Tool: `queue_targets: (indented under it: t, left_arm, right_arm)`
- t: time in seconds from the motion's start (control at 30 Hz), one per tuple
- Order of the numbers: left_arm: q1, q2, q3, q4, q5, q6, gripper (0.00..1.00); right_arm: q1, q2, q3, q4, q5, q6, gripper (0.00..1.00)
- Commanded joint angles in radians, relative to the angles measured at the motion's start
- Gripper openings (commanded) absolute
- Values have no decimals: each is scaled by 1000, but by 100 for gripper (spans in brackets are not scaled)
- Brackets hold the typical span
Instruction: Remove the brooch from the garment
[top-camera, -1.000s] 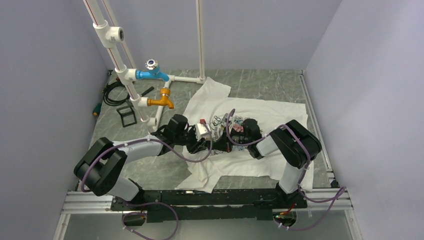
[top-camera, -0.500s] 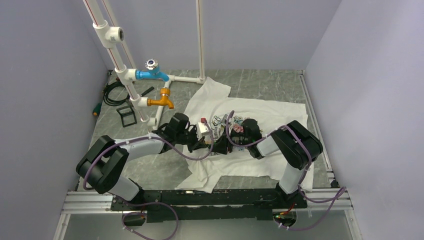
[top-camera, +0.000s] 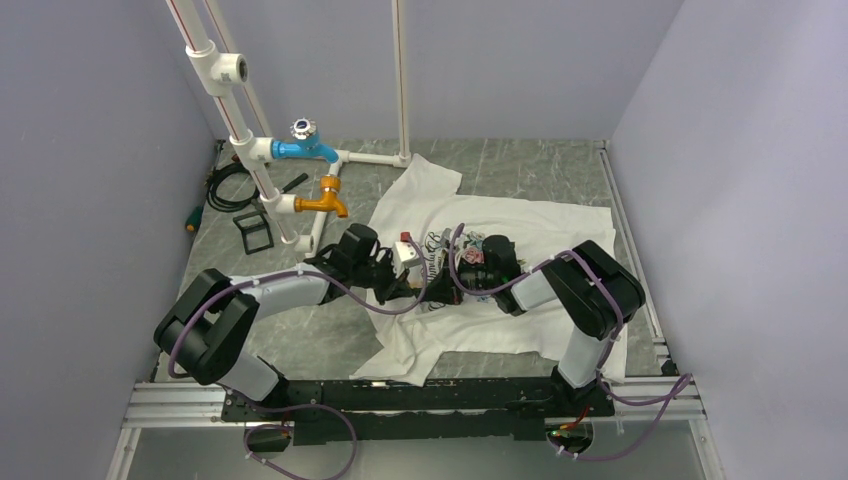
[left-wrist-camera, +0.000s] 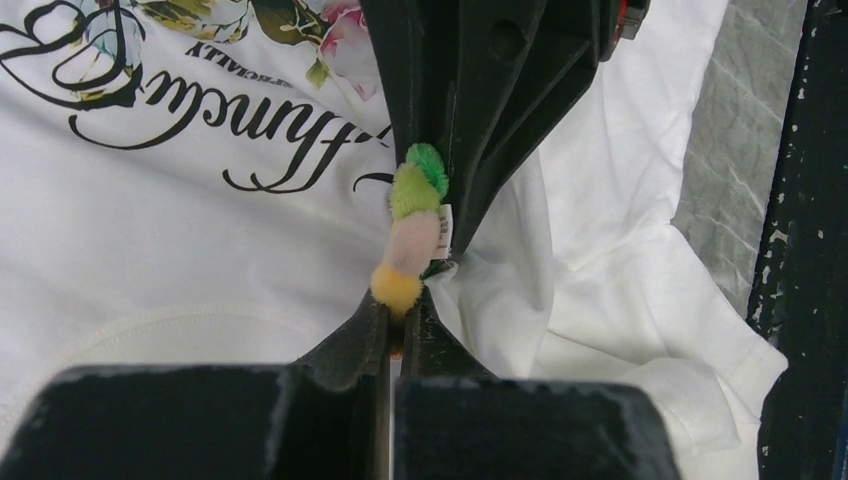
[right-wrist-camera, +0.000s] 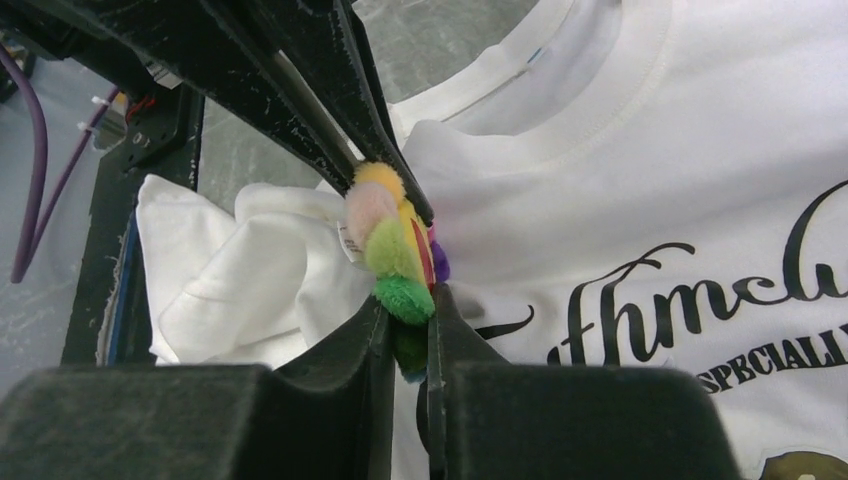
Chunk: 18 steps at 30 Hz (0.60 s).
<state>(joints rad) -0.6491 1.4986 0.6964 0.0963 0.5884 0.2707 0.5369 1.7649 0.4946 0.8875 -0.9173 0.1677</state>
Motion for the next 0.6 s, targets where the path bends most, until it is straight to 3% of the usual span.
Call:
queue_targets:
  t: [0.0, 0.13, 0.27, 0.4, 0.57]
  left_arm:
    - [9, 0, 38, 0, 35, -12, 0]
    - [18, -4, 49, -10, 42, -41, 22]
    - [19, -74, 4, 28, 32, -38, 30]
    - [20, -122, -29, 41, -14, -24, 46]
    - [20, -126, -7, 39, -1, -41, 46]
  right_arm:
    - [5, -24, 10, 17, -11, -29, 5]
    - [4, -17, 13, 39, -8, 3, 0]
    - [3, 4, 22, 67, -15, 74, 0]
    - [2, 41, 24, 151, -37, 170, 0]
    - [0, 75, 47, 185, -67, 248, 0]
